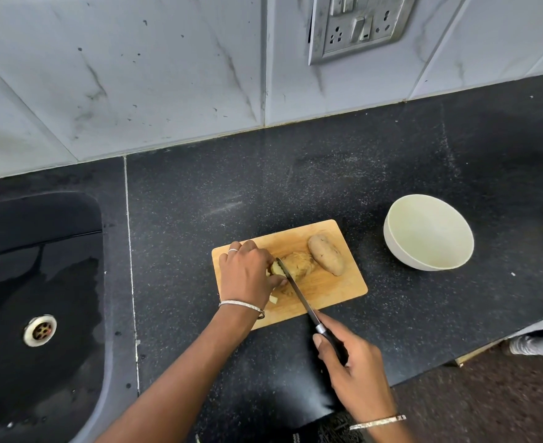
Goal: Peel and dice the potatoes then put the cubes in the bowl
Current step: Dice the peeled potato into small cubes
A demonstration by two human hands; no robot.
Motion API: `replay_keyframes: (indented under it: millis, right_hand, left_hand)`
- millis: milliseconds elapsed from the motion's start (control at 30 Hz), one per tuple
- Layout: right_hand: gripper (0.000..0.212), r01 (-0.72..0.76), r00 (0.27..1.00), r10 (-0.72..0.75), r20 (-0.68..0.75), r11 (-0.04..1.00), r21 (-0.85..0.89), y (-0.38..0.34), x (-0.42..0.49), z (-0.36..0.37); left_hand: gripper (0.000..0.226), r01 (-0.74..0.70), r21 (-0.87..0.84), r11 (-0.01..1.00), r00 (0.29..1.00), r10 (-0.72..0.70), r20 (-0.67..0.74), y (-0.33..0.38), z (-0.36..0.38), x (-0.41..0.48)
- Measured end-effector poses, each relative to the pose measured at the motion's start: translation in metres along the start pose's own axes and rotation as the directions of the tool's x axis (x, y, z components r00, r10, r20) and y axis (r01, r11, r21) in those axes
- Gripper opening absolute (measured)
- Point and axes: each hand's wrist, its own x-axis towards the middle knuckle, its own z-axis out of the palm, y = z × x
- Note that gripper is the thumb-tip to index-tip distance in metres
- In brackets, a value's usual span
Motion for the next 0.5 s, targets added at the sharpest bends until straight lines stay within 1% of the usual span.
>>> replay_keyframes:
  millis: [233, 400, 500]
  right_hand:
    - [0.043, 0.033, 0.999, -0.034, -0.032, 0.999, -0.037, -0.01, 0.002, -0.003]
    - [0.049, 0.053, 0.997, -0.055, -0.055, 0.998, -0.038, -0.021, 0.002, -0.007]
    - [0.054, 0.073, 0.996, -0.075, -0.038, 0.996, -0.047, -0.027, 0.003, -0.006]
  left_hand:
    - [0.044, 0.006, -0.023, 1.0, 1.0, -0.006, -0.015, -0.006, 0.003, -0.005]
    - [0.048, 0.021, -0.172, 0.985, 0.999, -0.028, -0.04, -0.012, 0.002, -0.008]
    - [0.036, 0.026, -0.274, 0.961, 0.997, -0.044, -0.059, -0.013, 0.001, -0.008]
